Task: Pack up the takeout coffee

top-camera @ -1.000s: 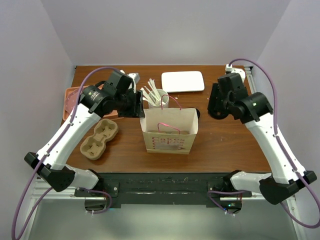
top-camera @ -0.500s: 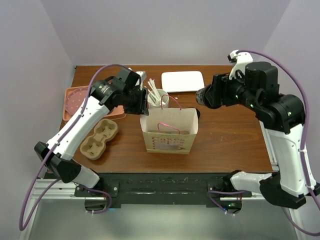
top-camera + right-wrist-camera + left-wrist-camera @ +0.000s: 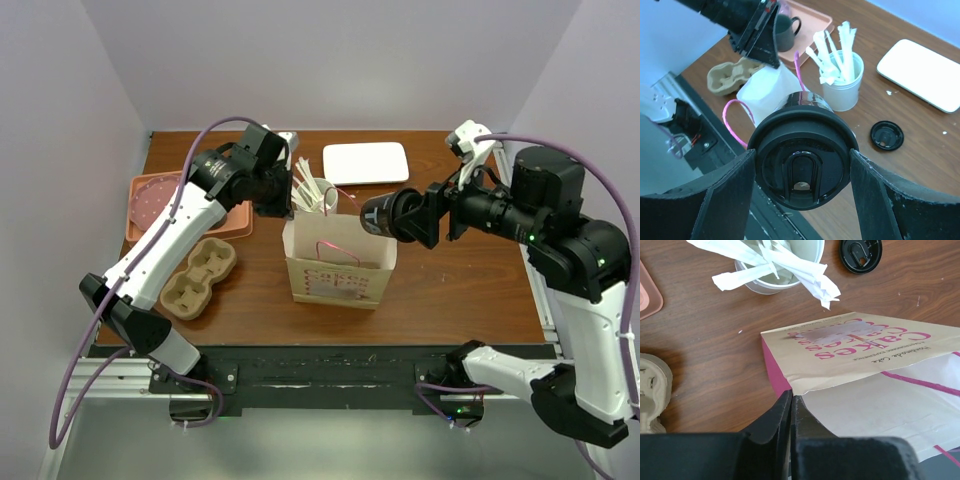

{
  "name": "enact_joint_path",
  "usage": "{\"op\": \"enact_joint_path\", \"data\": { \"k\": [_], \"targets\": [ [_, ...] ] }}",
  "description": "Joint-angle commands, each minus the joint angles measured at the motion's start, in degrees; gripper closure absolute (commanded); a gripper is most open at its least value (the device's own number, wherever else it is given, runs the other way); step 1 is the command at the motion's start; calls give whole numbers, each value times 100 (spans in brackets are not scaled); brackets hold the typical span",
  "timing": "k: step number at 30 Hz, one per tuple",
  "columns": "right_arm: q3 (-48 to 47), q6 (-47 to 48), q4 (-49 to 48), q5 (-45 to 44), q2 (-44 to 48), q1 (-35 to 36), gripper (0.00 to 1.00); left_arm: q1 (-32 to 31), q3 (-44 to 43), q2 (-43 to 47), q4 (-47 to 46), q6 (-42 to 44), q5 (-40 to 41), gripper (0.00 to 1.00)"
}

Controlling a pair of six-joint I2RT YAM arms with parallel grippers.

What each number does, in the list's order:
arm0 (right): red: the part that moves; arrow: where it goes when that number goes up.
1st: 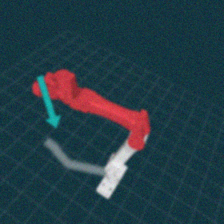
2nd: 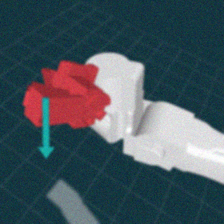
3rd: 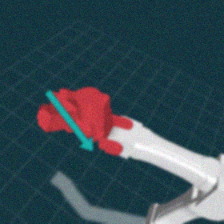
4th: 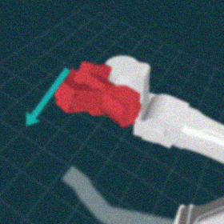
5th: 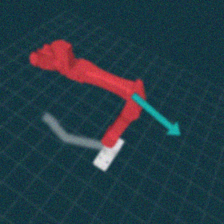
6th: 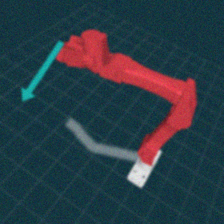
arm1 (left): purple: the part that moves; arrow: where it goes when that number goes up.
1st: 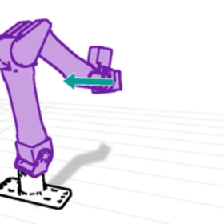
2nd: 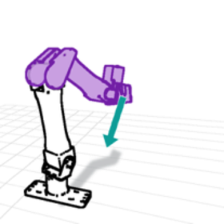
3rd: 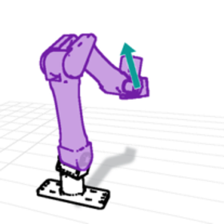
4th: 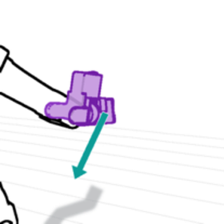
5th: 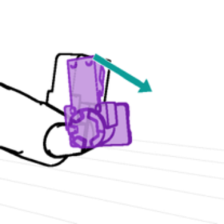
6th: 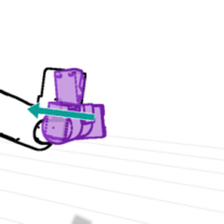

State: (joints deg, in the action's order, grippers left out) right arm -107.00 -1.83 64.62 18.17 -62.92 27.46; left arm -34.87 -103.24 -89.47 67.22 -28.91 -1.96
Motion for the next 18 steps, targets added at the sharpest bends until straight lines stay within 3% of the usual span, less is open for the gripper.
{"op": "enact_joint_path", "data": {
  "k": [1, 9, 14, 18],
  "targets": [
    [214, 411, -90, 450, -54, 136, 73, 42, -12, 202, -332, -36, -147, 96],
    [847, 393, -327, 292, 25, 497, 75, 33, 84, 369, -780, -176, -402, 100],
    [918, 621, -169, -94, 51, 734, 77, 24, 313, 632, -754, -317, -244, 71],
    [1023, 754, -151, -262, 95, 813, 77, 24, 699, 852, -781, -318, -59, 65]
  ]
}}
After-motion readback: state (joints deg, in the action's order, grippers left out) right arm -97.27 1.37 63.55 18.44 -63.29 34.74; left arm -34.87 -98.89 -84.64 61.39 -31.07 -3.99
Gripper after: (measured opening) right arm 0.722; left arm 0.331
